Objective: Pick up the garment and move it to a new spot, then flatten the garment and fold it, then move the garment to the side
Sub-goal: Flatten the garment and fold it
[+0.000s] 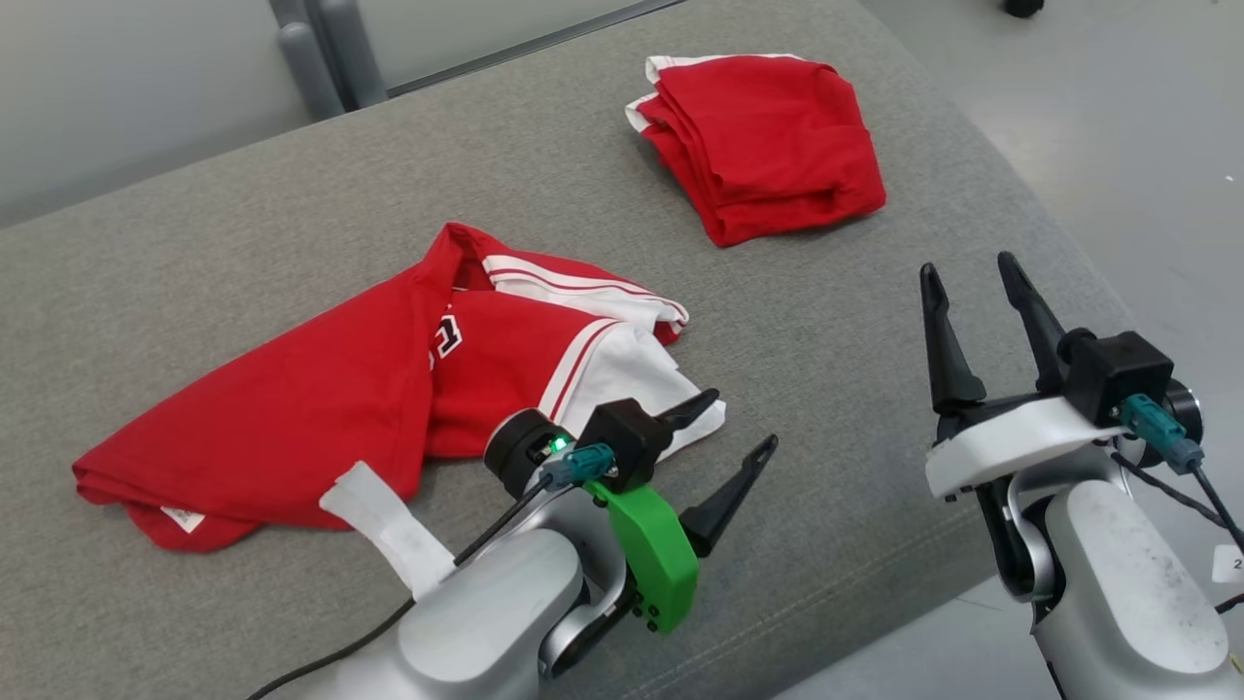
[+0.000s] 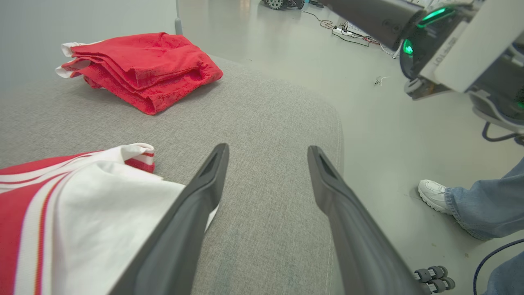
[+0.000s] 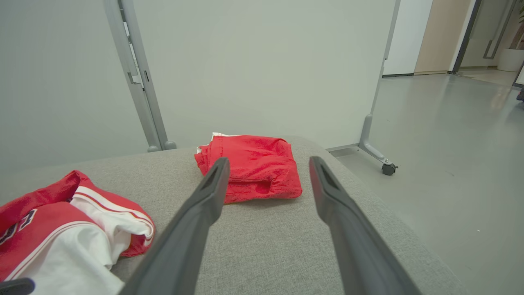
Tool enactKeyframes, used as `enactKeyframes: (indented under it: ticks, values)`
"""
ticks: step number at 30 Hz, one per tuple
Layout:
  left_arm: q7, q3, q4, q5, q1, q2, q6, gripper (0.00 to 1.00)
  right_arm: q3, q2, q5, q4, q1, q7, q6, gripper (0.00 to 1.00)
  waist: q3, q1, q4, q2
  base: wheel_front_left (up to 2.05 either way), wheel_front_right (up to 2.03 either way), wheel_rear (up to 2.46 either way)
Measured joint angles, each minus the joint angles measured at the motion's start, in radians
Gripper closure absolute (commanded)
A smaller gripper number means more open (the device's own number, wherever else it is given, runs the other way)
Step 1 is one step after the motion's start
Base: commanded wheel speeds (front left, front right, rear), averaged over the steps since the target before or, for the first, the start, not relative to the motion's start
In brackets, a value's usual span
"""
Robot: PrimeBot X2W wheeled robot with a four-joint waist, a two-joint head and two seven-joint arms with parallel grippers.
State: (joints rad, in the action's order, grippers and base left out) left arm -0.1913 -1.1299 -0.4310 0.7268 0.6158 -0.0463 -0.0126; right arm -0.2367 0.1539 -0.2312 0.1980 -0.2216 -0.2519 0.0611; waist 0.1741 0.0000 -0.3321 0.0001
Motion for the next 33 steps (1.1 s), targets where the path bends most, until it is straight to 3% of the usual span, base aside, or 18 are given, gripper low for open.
enactKeyframes:
  ticks: [4, 9, 14, 33]
  values:
    - [-0.023, 0.052, -0.025, -0.001, 0.000, 0.000, 0.031, 0.00, -0.032, 0.001, -0.008, 0.041, 0.031, 0.000, -0.028, 0.00, -0.003, 0.0000, 0.044, 0.0000, 0.00, 0.00, 0.00]
    - [-0.042, 0.133, -0.061, -0.001, 0.000, -0.004, 0.072, 0.00, -0.109, 0.006, -0.004, 0.137, 0.050, 0.005, -0.091, 0.00, -0.008, 0.0000, 0.107, 0.0000, 0.00, 0.00, 0.00]
    - [-0.052, 0.203, -0.073, 0.010, -0.005, -0.035, 0.097, 0.00, -0.137, 0.017, 0.002, 0.233, 0.049, 0.038, -0.132, 0.00, -0.015, 0.0000, 0.174, 0.0000, 0.00, 0.00, 0.00]
    - [-0.057, 0.334, -0.040, 0.037, -0.145, -0.054, 0.109, 0.00, -0.123, 0.017, -0.040, 0.439, -0.022, 0.087, -0.158, 0.00, -0.018, 0.0000, 0.410, 0.0000, 0.00, 0.00, 0.00]
